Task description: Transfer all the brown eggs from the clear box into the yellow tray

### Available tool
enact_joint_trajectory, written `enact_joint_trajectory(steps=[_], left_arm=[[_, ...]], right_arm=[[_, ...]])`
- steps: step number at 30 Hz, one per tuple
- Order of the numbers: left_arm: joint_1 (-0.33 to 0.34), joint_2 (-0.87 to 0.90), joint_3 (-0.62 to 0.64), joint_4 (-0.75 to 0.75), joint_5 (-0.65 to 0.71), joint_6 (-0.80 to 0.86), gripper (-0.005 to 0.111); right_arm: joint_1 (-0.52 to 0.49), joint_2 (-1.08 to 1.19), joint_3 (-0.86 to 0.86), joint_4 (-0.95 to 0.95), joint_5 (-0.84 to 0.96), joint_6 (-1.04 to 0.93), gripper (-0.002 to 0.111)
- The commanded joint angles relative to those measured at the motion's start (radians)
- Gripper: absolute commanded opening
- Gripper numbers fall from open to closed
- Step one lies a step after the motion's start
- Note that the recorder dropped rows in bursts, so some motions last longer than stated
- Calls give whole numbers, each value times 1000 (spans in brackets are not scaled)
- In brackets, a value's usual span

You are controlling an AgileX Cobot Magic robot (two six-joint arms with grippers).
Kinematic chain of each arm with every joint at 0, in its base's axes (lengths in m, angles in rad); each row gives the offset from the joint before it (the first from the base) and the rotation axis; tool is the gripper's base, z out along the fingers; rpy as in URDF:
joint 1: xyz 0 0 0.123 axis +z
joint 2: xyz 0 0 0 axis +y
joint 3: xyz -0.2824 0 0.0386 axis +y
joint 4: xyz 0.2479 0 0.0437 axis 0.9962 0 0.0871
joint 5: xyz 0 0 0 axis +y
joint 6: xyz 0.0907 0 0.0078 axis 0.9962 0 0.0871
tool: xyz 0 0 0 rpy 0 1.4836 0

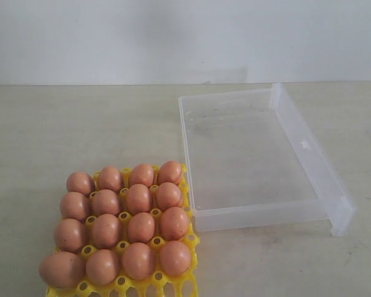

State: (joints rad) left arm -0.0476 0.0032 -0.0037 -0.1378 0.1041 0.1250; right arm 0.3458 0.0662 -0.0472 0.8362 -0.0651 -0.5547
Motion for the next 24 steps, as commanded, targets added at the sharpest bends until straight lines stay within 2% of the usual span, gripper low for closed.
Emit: enact_joint_trajectory(steps=[1,4,6,9,12,14,16,24], left_arm=[[3,-3,4,0,-1,3,4],[5,-3,4,0,-1,3,4],[5,-3,4,0,-1,3,4],[5,-3,4,0,1,3,4],[5,-3,4,0,1,3,4],[5,-3,4,0,-4,3,4],[5,-3,4,0,-6,3,4],[5,-3,4,0,-2,3,4]], right_arm=[[-267,-59,47,-125,216,153,1],[-417,-66,47,-165,367,170,1],[-492,-66,47,-271,440,307,1],[-549,-66,47,-468,371,477,1],[-547,-66,47,-713,200,547,1],[-547,-66,47,-816,233,561,1],[-547,-66,47,-826,445,611,1],[-511,-66,47,-877,384,590,1]])
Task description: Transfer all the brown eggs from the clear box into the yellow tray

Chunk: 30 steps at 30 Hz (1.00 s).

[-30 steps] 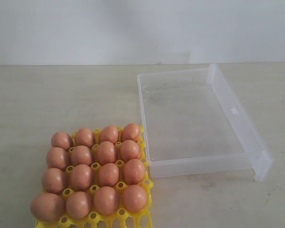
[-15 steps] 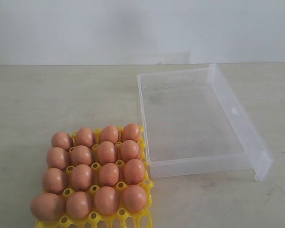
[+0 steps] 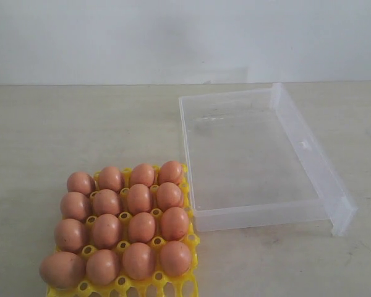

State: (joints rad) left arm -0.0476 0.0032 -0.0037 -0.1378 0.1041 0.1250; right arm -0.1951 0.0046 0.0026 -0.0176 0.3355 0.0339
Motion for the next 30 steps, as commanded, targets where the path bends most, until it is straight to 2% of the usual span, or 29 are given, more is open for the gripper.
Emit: enact_joint_trajectory(steps=[1,17,19,21,27,30], left_arm=[[5,-3,4,0,-2,3,4],[5,-3,4,0,-2,3,4],[7,-3,4,0,64,3,4],[37,-3,4,-24,271,-32,4],[152,-3,4,-157,272,101,4],[166,-3,4,-157,272,117,4]], right_arm=[[40,-5,-3,-23,-12,1,1],[46,-5,-3,-21,-13,9,1],[46,-5,-3,-21,-13,9,1],[46,-5,-3,-21,-13,9,1],[46,-5,-3,-21,-13,9,1],[46,-5,-3,-21,-13,9,1]])
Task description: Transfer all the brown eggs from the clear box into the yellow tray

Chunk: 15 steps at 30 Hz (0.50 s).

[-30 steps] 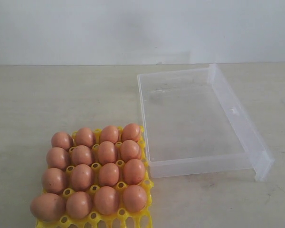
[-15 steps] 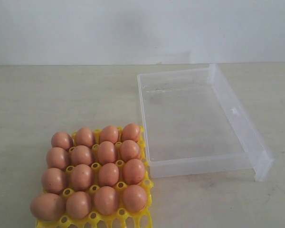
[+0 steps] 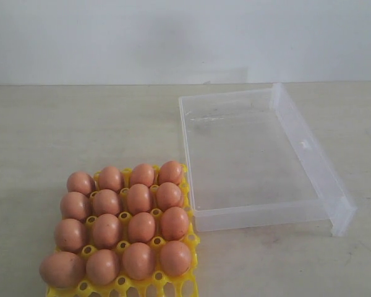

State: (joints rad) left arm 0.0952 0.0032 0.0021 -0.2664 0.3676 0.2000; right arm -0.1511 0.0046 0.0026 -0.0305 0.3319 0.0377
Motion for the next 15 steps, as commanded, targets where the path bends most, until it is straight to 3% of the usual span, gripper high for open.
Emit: enact_joint_trajectory(steps=[1,15], left_arm=[[21,-3,-2,-31,7,59,4],[23,-3,-2,-29,0,63,4]], right_arm=[[2,-5,-3,-8,-9,5,1],[2,-5,-3,-8,-9,5,1]])
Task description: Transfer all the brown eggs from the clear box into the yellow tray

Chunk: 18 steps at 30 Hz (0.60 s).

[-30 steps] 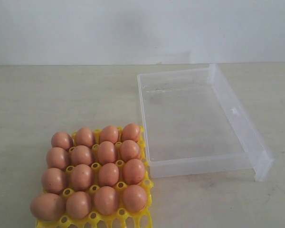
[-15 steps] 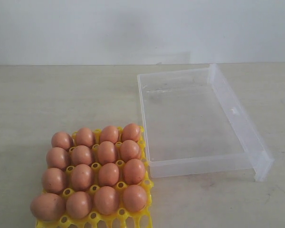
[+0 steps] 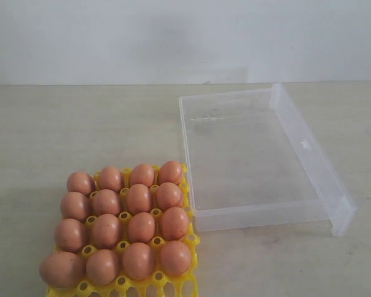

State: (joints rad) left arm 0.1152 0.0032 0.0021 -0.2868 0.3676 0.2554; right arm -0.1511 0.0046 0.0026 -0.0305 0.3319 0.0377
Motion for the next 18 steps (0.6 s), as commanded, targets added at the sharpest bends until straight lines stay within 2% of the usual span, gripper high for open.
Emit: enact_joint_trajectory(steps=[1,18], left_arm=[[3,-3,-2,-9,0,7,4],[3,-3,-2,-9,-9,7,4]], right_arm=[[2,-5,-3,-8,-9,5,1],[2,-5,-3,-8,-9,5,1]])
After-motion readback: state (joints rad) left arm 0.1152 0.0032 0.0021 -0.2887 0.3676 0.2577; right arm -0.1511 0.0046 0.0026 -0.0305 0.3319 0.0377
